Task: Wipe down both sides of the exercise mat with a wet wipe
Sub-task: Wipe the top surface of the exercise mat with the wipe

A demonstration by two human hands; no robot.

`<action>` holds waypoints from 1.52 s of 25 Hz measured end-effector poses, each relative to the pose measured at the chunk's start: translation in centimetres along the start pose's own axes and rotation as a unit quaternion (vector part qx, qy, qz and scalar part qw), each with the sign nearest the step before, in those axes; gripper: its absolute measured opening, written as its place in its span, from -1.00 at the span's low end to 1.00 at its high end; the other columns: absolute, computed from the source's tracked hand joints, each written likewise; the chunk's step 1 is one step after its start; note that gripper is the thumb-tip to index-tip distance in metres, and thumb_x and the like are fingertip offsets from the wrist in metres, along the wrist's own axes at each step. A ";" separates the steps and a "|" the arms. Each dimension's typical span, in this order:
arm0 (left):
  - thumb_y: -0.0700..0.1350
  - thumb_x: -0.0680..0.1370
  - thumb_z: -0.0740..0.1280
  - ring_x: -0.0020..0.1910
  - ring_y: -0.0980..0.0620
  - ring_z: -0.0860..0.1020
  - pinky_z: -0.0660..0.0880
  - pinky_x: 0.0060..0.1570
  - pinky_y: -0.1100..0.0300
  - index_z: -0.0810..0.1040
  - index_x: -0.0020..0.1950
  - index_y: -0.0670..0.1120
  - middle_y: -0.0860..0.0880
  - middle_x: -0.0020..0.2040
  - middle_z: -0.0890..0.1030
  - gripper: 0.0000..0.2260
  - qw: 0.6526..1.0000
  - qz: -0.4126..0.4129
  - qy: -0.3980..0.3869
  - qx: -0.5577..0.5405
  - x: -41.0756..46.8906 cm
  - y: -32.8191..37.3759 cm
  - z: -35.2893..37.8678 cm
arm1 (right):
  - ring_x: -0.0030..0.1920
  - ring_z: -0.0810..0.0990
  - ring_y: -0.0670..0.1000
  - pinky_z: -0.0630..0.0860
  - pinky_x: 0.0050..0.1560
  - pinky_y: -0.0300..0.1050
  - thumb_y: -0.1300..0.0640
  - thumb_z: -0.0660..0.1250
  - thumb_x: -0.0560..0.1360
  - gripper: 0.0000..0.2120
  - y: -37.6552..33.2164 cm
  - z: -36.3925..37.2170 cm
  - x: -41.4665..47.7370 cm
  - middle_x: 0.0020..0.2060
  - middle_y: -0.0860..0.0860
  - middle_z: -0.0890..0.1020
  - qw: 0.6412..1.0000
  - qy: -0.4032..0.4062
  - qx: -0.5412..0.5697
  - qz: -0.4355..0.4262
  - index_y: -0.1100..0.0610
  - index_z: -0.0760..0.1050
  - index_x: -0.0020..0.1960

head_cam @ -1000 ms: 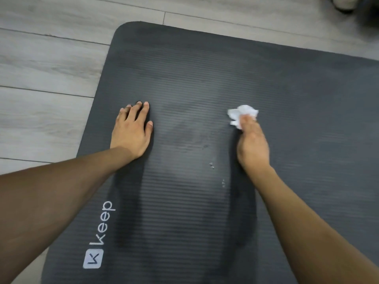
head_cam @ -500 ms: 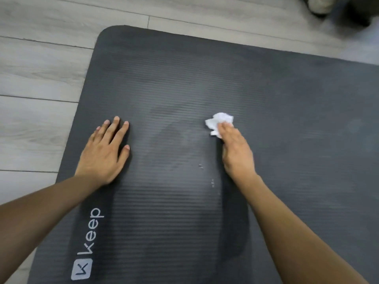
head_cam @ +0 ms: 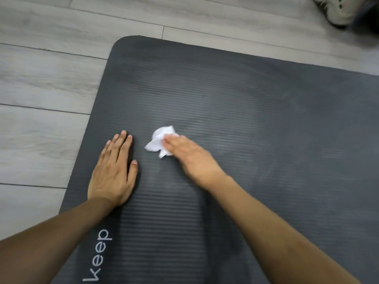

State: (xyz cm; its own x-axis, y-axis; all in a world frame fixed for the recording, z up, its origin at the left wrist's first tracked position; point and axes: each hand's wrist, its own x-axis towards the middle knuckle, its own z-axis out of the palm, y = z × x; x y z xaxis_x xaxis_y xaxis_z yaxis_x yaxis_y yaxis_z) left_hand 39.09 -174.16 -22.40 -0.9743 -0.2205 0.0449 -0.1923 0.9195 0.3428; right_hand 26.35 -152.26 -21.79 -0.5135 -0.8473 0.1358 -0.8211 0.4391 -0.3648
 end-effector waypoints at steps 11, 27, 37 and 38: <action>0.00 0.67 0.06 0.27 -0.22 0.51 0.36 0.31 -0.09 0.54 0.24 -0.18 -0.18 0.29 0.54 -0.63 0.998 -0.032 0.055 0.002 -2.8 -0.3 -1.9 | 0.46 0.35 0.08 0.24 0.48 0.05 0.24 -0.01 0.54 -0.50 -7.2 3.3 4.5 0.44 0.14 0.40 0.999 0.017 0.043 -0.004 0.24 0.39 0.44; -0.03 0.59 0.12 0.57 -0.11 0.29 0.18 0.55 -0.09 0.45 0.49 -0.11 -0.09 0.58 0.33 -0.53 1.000 -0.017 0.004 0.013 -5.5 -3.7 -2.0 | 0.56 0.09 -0.06 -0.01 0.56 -0.07 0.32 0.04 0.58 -0.44 -5.2 2.9 9.5 0.55 0.01 0.19 0.983 -0.124 0.022 -0.133 0.10 0.17 0.56; -0.02 0.59 0.16 0.57 -0.07 0.29 0.22 0.52 -0.08 0.47 0.47 -0.07 -0.06 0.58 0.34 -0.54 0.999 -0.030 0.007 0.027 -5.7 -3.6 -1.9 | 0.54 0.15 -0.02 0.00 0.56 -0.04 0.40 0.09 0.57 -0.46 -2.2 2.2 11.6 0.53 0.06 0.26 0.997 -0.054 0.045 -0.032 0.16 0.24 0.53; -0.02 0.59 0.16 0.57 -0.07 0.29 0.23 0.52 -0.08 0.47 0.47 -0.06 -0.05 0.58 0.34 -0.55 0.999 -0.033 0.008 0.028 -5.7 -3.6 -1.9 | 0.56 0.09 -0.07 -0.03 0.56 -0.08 0.37 0.07 0.59 -0.45 -3.6 2.7 10.9 0.55 0.02 0.21 0.989 -0.095 0.038 -0.109 0.13 0.20 0.55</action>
State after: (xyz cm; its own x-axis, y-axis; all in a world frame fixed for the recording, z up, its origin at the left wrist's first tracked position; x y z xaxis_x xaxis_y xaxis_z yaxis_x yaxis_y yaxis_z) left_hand 45.56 -176.79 -22.10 -0.9576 -0.2856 0.0384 -0.2624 0.9194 0.2930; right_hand 24.38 -163.92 -21.46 -0.2645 -0.9633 0.0462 -0.8826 0.2225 -0.4142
